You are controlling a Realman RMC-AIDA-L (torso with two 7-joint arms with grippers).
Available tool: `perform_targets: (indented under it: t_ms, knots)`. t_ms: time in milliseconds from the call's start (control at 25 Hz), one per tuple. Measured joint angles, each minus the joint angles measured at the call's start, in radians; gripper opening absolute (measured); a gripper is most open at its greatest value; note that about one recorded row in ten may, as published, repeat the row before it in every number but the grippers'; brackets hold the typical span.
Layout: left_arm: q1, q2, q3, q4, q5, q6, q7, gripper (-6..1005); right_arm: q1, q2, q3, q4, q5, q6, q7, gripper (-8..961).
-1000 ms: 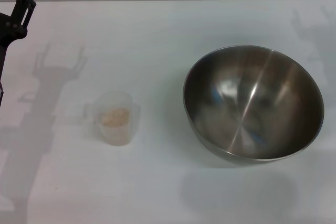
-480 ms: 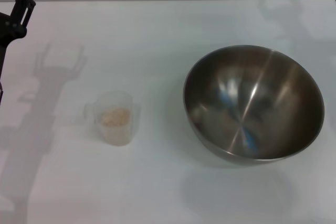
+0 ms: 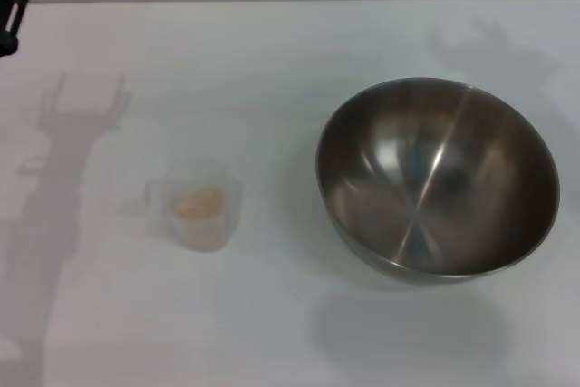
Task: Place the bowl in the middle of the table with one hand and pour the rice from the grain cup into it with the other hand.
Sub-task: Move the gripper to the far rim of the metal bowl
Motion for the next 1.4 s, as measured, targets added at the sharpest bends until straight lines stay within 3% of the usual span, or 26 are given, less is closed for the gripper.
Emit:
perform_targets:
  t_ms: [40,80,240,440,1040,1400]
  knots:
    - [0.000,0.000,-0.006,0.004,-0.001,0.001,0.000,832,0.041,-0.001,0.087,-0.042,0.103,0.170,-0.069,740]
    - [0.000,0.000,-0.006,0.004,-0.001,0.001,0.000,831,0.041,-0.001,0.087,-0.042,0.103,0.170,-0.069,740]
    - [-0.001,0.001,-0.009,0.009,-0.002,0.006,0.000,831,0.179,-0.006,0.318,-0.003,0.219,0.547,-0.236,740]
    - [-0.002,0.001,-0.009,0.010,-0.001,0.006,0.001,829,0.234,-0.005,0.396,0.113,0.223,0.680,-0.392,740]
    - [0.008,-0.001,-0.009,0.012,0.000,0.005,-0.008,826,0.226,-0.003,0.393,0.333,0.221,0.693,-0.530,739]
    - [0.006,-0.001,-0.009,0.012,0.003,0.006,-0.009,824,0.221,0.001,0.393,0.405,0.230,0.646,-0.542,659]
